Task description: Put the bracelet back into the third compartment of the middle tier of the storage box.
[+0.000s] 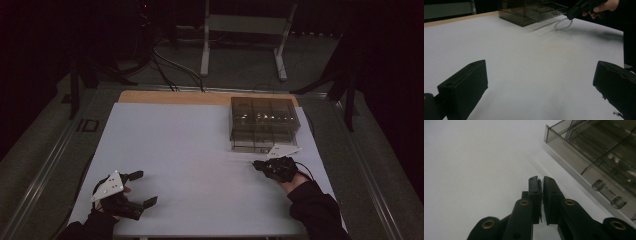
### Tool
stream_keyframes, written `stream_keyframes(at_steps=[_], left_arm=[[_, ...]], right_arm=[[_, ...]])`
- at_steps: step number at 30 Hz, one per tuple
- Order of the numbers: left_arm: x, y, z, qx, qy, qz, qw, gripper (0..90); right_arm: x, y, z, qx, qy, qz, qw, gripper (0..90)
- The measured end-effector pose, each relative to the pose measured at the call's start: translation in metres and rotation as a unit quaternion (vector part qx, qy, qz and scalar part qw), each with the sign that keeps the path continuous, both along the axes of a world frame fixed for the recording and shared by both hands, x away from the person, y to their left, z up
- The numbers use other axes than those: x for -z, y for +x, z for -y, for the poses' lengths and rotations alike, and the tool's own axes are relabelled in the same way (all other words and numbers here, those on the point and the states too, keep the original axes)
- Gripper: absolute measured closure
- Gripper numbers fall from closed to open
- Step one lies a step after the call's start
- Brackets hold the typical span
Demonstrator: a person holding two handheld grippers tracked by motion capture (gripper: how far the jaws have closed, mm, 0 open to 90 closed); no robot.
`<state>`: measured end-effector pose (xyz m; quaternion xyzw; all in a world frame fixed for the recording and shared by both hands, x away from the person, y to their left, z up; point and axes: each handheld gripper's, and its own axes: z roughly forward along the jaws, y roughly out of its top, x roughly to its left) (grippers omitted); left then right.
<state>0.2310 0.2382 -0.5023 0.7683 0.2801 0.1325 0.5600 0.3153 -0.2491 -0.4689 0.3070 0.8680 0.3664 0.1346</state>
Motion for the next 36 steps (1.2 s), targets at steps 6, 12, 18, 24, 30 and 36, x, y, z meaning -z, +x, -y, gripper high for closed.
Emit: stream_keyframes(at_steps=[6,12,18,24,30,36], left_arm=[[0.0,0.0,0.0,0.0,0.0,0.0,1.0,1.1],[0.0,0.0,0.0,0.0,0.0,0.0,1.0,1.1],[0.0,0.0,0.0,0.0,0.001,0.0,1.0,1.1],[0.0,0.0,0.0,0.0,0.002,0.0,1.0,1.1],[0.0,0.0,0.0,-0.001,0.002,0.001,1.0,1.1],[0.0,0.0,0.0,-0.001,0.001,0.001,1.0,1.1]], right_arm=[[-0.008,-0.003,0.0,-0.001,0.009,0.007,0.9999,85.9],[-0.017,-0.005,-0.002,-0.004,0.014,0.016,0.9998,86.9],[-0.021,-0.005,-0.003,-0.005,0.017,0.018,0.9997,87.0],[-0.024,-0.005,-0.004,-0.006,0.019,0.019,0.9996,87.0],[-0.03,-0.003,-0.004,-0.007,0.021,0.024,0.9995,87.0],[-0.034,-0.002,-0.004,-0.008,0.024,0.026,0.9993,87.0]])
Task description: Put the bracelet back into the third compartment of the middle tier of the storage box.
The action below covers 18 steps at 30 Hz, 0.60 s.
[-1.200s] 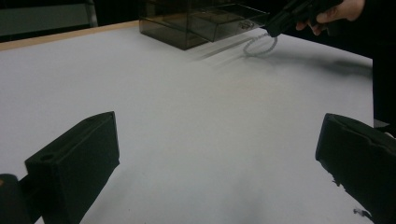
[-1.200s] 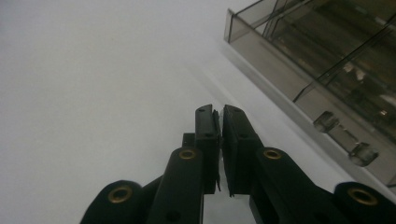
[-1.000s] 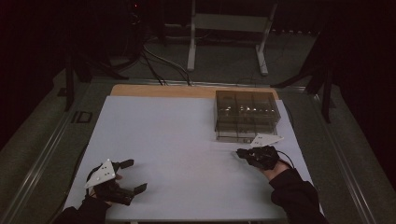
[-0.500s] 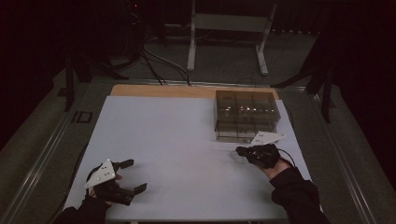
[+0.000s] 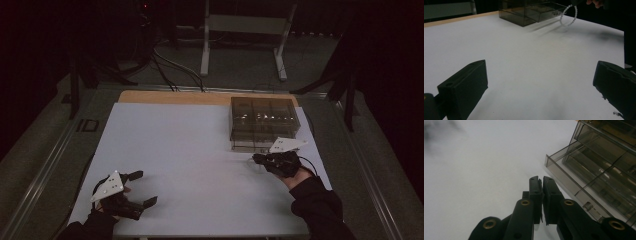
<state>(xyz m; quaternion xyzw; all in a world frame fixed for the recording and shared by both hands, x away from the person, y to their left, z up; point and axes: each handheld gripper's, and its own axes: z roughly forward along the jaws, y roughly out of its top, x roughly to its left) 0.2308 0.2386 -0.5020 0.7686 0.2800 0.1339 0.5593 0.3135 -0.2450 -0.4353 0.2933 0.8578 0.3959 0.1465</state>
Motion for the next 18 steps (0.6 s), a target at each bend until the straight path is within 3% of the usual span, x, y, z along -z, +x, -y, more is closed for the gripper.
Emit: stream_keyframes(at_steps=[18], left_arm=[[0.0002,0.0003,-0.0003,-0.001,-0.001,-0.003,1.0,1.1]], right_arm=[[-0.0088,0.0026,0.0079,0.008,0.01,0.008,0.9999,86.9]])
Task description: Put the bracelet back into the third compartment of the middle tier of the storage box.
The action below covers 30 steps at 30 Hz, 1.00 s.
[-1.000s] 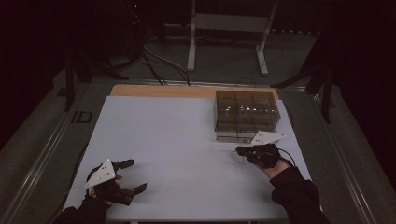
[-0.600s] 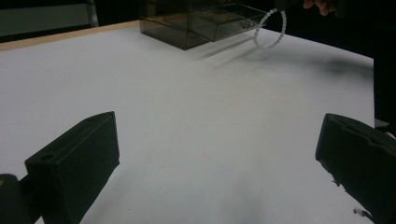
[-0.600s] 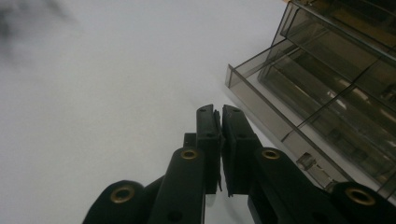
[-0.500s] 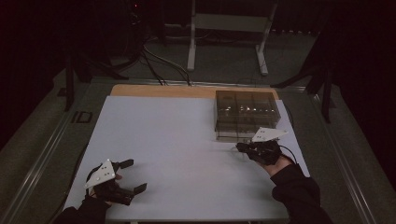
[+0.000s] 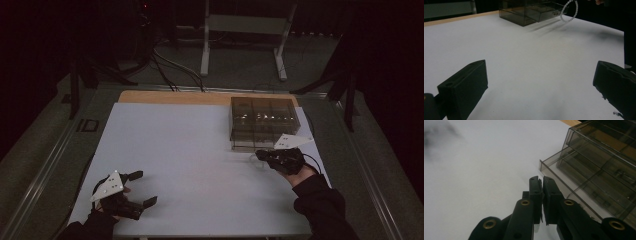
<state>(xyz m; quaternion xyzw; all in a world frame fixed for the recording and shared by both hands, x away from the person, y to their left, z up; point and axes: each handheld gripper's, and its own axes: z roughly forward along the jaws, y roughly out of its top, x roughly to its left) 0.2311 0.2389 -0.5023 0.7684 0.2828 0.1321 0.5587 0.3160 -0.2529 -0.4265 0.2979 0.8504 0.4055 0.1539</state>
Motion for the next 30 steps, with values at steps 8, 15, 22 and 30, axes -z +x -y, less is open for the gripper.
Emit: stream_keyframes(at_steps=[8,15,22,30], left_arm=[[0.0,0.0,-0.001,-0.004,-0.001,-0.001,1.0,1.1],[0.0,0.0,-0.001,-0.008,0.001,0.0,1.0,1.1],[0.0,0.0,-0.002,-0.012,0.0,0.001,0.9999,1.1],[0.0,0.001,-0.002,-0.012,0.0,0.001,0.9999,1.1]], right_arm=[[-0.003,0.003,0.008,0.01,0.007,0.002,0.9999,87.0],[-0.007,0.004,0.015,0.02,0.008,0.007,0.9997,87.0],[-0.012,0.006,0.02,0.028,0.011,0.012,0.9995,87.0],[-0.02,0.011,0.026,0.038,0.011,0.021,0.999,87.0]])
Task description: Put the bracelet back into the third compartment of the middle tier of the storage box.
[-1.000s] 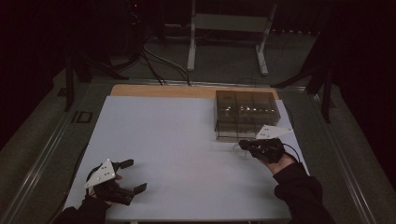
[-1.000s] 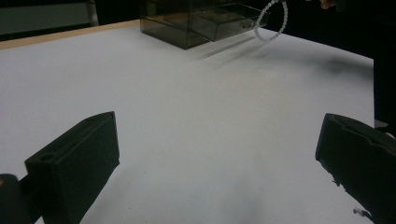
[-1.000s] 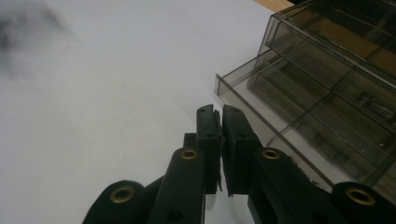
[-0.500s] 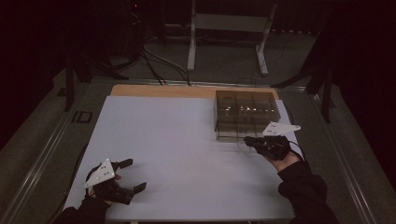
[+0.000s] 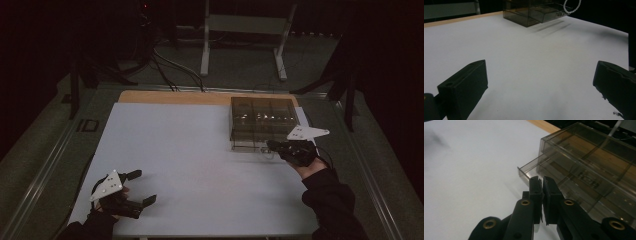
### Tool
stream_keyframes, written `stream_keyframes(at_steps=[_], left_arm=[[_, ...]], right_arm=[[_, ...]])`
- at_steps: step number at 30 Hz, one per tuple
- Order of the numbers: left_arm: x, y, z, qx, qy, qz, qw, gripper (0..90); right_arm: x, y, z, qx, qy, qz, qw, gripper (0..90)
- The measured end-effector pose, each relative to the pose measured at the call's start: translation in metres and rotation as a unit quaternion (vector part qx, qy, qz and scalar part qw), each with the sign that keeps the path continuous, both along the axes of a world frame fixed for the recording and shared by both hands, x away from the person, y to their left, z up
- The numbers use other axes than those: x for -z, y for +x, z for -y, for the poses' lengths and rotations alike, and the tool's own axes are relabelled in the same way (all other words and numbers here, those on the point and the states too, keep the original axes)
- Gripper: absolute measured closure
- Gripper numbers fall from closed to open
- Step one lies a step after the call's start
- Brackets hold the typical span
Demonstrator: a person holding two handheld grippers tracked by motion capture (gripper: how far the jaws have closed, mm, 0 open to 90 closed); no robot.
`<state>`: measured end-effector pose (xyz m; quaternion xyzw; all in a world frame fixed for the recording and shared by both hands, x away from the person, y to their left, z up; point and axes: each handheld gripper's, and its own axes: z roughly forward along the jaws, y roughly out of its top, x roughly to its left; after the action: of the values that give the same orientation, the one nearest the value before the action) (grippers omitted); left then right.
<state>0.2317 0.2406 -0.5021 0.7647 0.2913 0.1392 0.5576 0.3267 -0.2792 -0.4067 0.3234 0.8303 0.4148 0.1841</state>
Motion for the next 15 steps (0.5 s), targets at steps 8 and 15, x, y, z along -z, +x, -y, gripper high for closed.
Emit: stream_keyframes(at_steps=[8,15], left_arm=[[0.0,0.0,0.0,0.0,-0.001,0.0,1.0,1.1],[0.0,0.0,0.0,0.001,-0.003,-0.001,1.0,1.1]], right_arm=[[-0.009,0.005,0.01,0.016,-0.003,0.009,0.9998,87.0],[-0.014,0.012,0.021,0.036,0.001,0.016,0.9992,86.9]])
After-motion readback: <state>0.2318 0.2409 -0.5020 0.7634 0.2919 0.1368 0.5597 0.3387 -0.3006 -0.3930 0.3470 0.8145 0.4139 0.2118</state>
